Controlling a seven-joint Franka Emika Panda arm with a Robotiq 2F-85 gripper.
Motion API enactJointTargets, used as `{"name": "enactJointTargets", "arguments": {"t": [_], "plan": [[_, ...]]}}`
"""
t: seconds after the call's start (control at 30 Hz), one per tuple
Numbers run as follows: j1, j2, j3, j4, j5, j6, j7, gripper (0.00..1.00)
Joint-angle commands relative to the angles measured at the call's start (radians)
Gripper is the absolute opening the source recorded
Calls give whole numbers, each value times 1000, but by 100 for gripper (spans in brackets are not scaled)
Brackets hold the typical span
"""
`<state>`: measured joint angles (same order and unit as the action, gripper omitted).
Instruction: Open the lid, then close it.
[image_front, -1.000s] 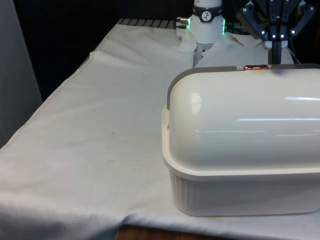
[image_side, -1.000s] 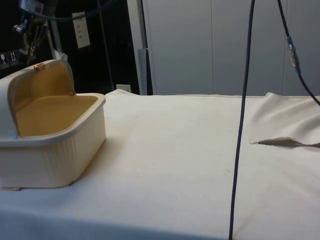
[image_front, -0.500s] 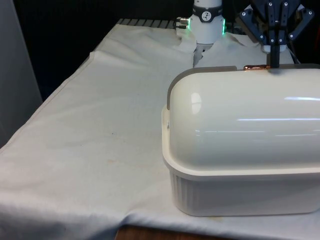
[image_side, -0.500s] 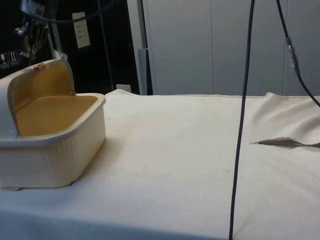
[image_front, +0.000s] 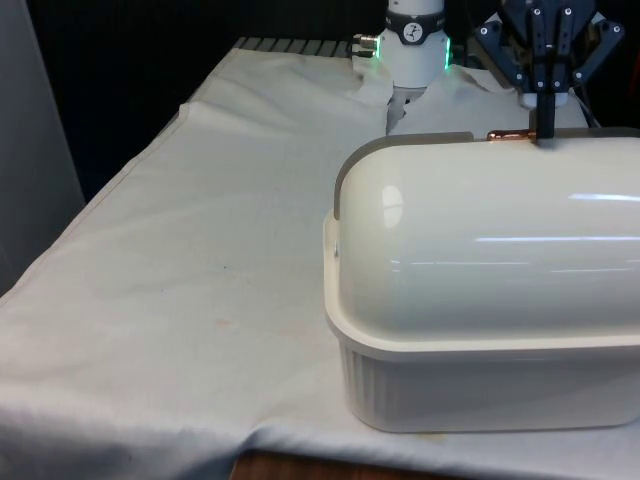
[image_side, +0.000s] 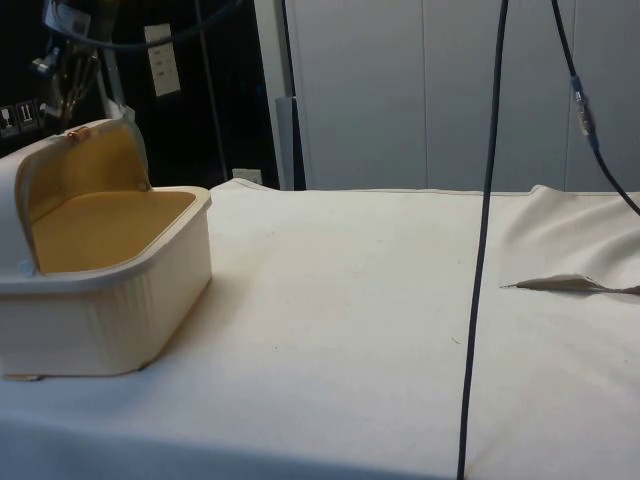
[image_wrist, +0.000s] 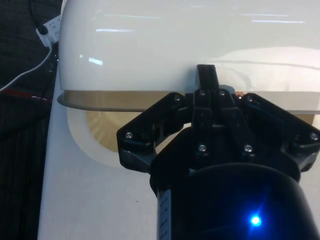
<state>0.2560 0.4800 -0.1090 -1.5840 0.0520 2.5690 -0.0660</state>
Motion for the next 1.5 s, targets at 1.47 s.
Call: {"name": "enactJointTargets", "arguments": {"t": [1.47], "plan": [[-4, -16, -7, 15, 0, -262, -9, 0]]}}
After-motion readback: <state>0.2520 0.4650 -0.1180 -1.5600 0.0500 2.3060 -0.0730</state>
